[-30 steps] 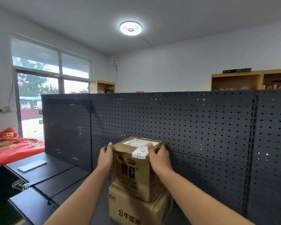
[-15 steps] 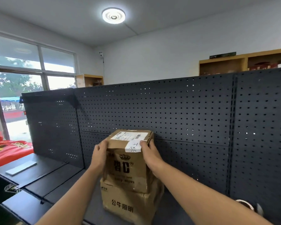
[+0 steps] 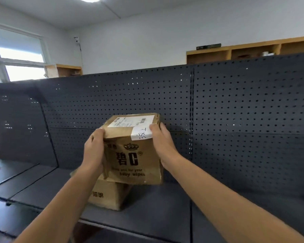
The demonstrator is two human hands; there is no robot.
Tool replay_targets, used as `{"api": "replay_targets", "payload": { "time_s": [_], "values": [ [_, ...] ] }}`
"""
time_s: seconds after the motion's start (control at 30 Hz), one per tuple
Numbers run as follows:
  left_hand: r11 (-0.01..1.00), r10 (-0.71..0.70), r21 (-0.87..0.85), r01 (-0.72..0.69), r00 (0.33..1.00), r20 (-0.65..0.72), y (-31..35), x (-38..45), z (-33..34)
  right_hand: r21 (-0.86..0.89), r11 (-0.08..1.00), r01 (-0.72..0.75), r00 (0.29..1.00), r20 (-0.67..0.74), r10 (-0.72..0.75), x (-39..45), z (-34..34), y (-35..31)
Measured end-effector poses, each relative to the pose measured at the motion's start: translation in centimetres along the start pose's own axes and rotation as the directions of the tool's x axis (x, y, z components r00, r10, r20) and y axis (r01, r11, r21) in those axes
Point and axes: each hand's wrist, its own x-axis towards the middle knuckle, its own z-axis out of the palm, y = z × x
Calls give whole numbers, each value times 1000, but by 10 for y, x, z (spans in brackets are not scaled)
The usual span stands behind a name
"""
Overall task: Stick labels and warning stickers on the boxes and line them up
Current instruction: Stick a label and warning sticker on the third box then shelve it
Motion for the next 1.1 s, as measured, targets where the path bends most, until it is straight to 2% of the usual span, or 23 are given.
{"api": "replay_targets", "payload": {
  "time_s": [0.13,0.47,0.7,0.87,1.1],
  "values": [
    [999,-11,-39,13,998,57,-1,-47,48,80,997,16,999,-33,-14,-26,-73,-8],
    [987,-77,-114,113,956,284,-28,-143,179,-29,999,-16,966,-260,8,-80,-237,12],
    [972,-157,-97,216,893,421,-57,-199,264,-52,996,-68,927,-372,44,-106,-340,28],
    [956,-206,-82,280,846,491,-73,-229,307,-32,991,-130,892,-440,103,-113,-395,47],
    [965,-213,-17,262,817,536,-109,-257,339,46,987,-156,857,-490,158,-122,-434,85]
  ]
}}
